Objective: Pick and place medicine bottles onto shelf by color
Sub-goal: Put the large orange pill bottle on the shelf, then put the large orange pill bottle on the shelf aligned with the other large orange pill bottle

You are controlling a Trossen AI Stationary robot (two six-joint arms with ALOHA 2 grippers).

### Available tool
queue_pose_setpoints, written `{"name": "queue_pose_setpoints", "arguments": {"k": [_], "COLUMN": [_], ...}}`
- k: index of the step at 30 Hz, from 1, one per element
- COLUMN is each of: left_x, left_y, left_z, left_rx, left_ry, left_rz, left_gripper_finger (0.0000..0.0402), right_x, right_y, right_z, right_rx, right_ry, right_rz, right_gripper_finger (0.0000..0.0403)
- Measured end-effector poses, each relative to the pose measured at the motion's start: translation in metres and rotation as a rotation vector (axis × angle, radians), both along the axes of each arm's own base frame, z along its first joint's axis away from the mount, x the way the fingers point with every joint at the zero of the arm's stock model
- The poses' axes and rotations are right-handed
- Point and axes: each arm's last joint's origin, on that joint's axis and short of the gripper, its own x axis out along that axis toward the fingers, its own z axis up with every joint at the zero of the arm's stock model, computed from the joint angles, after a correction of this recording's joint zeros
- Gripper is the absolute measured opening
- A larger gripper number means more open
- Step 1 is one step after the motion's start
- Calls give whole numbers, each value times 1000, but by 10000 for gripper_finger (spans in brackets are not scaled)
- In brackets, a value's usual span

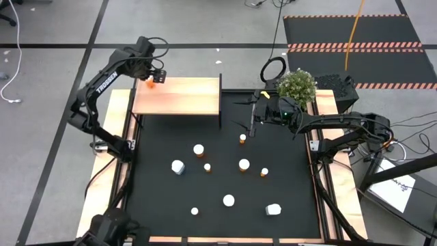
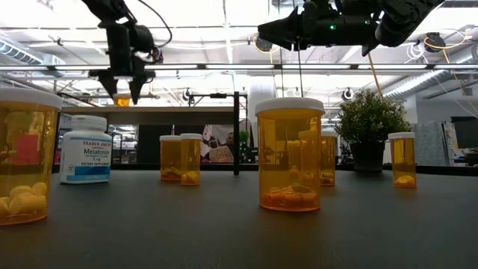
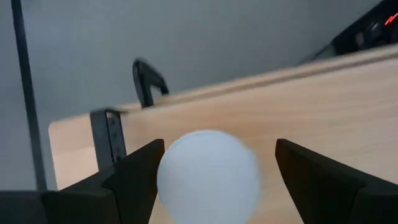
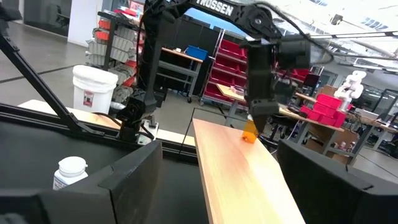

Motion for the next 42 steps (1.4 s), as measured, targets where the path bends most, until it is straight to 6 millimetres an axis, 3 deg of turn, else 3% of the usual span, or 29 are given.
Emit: {"name": "queue_pose_setpoints", "arguments": {"k": [9, 19, 23, 31, 42], "left_x": [-3, 13, 20, 52, 83], "left_y": [-44, -148, -188, -255, -311], "left_z": [46, 88, 79, 31, -11], "left_rx": [220, 382, 400, 505, 580], "left_ry": [-51, -247, -291, -389, -445], "left_rz": [-30, -340, -452, -699, -981], "left_gripper_finger": [308, 308, 308, 308, 308], "right_x": [0, 0, 0, 3, 7], "right_y": [0, 0, 0, 8, 61], "right_z": [0, -4, -4, -8, -37], "right_rx": [-1, -2, 17, 188, 416], "right_ry": [3, 39, 42, 63, 366], "right_rz": [0, -1, 0, 35, 90], "right_gripper_finger": [311, 311, 311, 311, 311]}}
